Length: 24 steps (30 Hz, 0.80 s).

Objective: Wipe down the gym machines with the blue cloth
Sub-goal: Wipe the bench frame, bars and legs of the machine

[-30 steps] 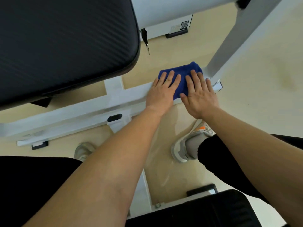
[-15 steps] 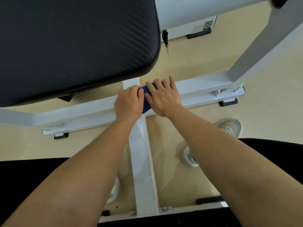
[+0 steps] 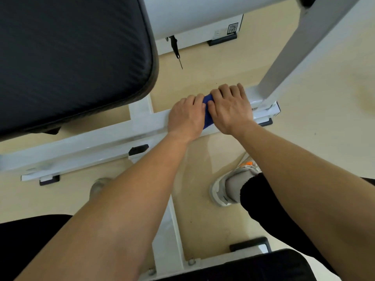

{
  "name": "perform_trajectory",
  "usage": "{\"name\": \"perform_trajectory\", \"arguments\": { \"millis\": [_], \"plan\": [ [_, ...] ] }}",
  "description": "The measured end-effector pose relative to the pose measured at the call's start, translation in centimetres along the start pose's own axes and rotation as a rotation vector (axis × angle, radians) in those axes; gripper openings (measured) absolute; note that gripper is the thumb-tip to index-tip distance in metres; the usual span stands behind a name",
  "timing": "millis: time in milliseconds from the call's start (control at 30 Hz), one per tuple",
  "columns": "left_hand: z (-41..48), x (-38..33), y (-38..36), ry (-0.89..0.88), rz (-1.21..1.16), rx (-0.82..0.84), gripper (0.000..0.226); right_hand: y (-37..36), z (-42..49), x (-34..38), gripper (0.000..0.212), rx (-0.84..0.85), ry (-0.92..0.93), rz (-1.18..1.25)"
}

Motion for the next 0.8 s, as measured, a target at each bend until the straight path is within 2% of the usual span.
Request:
{"name": "perform_trajectory", "arguments": {
  "millis": [200,300,433,667,800],
  "plan": [
    [-3.1,5.7,0.4,0.079,0.039,-0.003,0.028,-1.2,-0.3,6.8,0.045,0.017,0.063,0.045],
    [-3.6,6.8,0.6,0.076,0.076,-0.003,0.028,-1.4,-0.2,7.6,0.045,-0.012,0.115,0.047],
    [-2.4,4.5,0.3,0.08,0.069,0.023,0.03,-1.0,-0.1,4.8,0.047,-0.054,0.13,0.041],
    [2.3,-2.0,-0.5,-0.044,0.016,0.119,0.032,0.5,-0.7,-2.4,0.044,-0.137,0.002,0.032],
    [3.1,-3.1,-1.2,-0.111,-0.001,0.16,0.039,0.4,-1.6,-3.4,0.048,-0.153,-0.097,0.069]
  ]
}}
Point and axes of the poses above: each hand's wrist, its own z-axis towards the middle knuckle, its own y-axis out of the back of the hand, x = y × z, the point moved 8 cm from there along z, towards the middle knuckle, and after that the axes turned 6 degrees about z, right-handed, at the moved point
